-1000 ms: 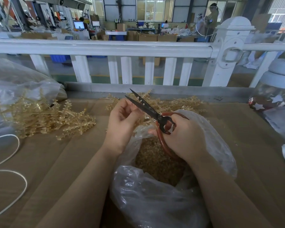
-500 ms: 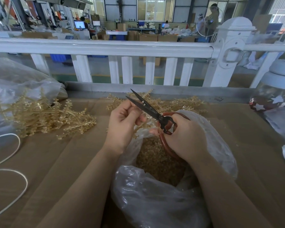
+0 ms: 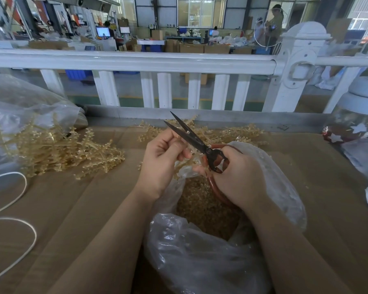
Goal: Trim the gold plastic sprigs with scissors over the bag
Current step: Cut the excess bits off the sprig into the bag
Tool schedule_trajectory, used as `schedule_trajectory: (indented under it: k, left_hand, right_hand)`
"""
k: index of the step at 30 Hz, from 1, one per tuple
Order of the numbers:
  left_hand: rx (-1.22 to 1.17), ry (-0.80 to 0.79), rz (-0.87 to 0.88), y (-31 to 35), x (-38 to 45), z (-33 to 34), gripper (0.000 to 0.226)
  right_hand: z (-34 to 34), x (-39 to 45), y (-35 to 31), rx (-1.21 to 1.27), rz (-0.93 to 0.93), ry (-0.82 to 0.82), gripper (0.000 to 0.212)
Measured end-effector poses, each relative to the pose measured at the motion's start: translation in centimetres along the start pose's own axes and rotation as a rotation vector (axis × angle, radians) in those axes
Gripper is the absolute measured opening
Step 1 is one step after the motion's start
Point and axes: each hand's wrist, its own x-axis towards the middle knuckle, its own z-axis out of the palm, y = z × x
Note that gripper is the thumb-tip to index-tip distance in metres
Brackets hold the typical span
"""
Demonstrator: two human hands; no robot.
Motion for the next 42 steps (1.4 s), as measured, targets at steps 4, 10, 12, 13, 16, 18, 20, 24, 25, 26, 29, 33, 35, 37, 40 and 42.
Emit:
schedule_trajectory:
  k: [4,10,12,13,16,18,20,24,25,26,29,33,35,37,40,42]
  left_hand:
    - [0.011,-0.019,0.004,-0.1,0.0,0.0,0.026]
    - [0.008,-0.021,0.000,0.0,0.0,0.1,0.022]
    - [0.000,-0.024,0.002,0.0,0.0,0.1,0.019]
    - [-0.003,-0.026,0.004,0.1,0.0,0.1,0.019]
    - [-0.007,-0.032,0.010,0.1,0.0,0.1,0.020]
    - [0.000,-0.030,0.010,0.1,0.0,0.1,0.021]
    - [0.006,-0.022,0.007,0.1,0.0,0.0,0.025]
    - [0.023,0.004,-0.003,0.3,0.0,0.2,0.028]
    - [0.027,0.017,-0.004,0.4,-0.1,0.2,0.029]
    - [0.029,0.031,-0.008,0.4,-0.1,0.2,0.027]
    - [0.019,0.100,-0.022,0.4,-0.1,0.2,0.019]
    - [-0.012,0.199,-0.040,0.4,0.1,0.1,0.012]
    - [0.000,0.203,-0.052,0.3,0.1,0.1,0.011]
    - [0.031,0.187,-0.062,0.2,0.0,0.1,0.012]
    - [0.056,0.145,-0.085,0.2,-0.2,0.3,0.012]
    - [0.073,0.114,-0.105,0.3,-0.3,0.3,0.011]
  right_hand:
    - [0.0,0.0,0.0,0.008,0.014,-0.010,0.043]
    - [0.1,0.0,-0.1,0.049,0.030,-0.002,0.043]
    - [0.1,0.0,0.0,0.052,0.039,-0.006,0.042]
    - [0.1,0.0,0.0,0.062,0.043,-0.011,0.040]
    - [0.1,-0.1,0.1,0.102,0.048,-0.030,0.037]
    - [0.2,0.0,0.1,0.101,0.045,-0.032,0.038]
    - [0.1,0.0,0.1,0.095,0.044,-0.025,0.039]
    - [0.0,0.1,-0.1,0.079,0.049,-0.030,0.044]
    - [-0.1,0.2,-0.1,0.078,0.041,-0.026,0.047]
    - [-0.1,0.1,-0.2,0.083,0.026,-0.019,0.050]
    - [-0.2,0.0,-0.2,0.066,-0.001,-0.011,0.040]
    - [-0.6,0.2,-0.7,0.169,0.172,-0.049,0.038]
    - [-0.8,0.4,-0.6,0.324,0.278,-0.055,0.030]
    - [-1.1,0.5,-0.6,0.473,0.351,-0.067,0.025]
    - [-1.6,0.6,-1.0,0.652,0.401,-0.092,0.025]
    - [-1.9,0.6,-1.5,0.678,0.344,-0.114,0.028]
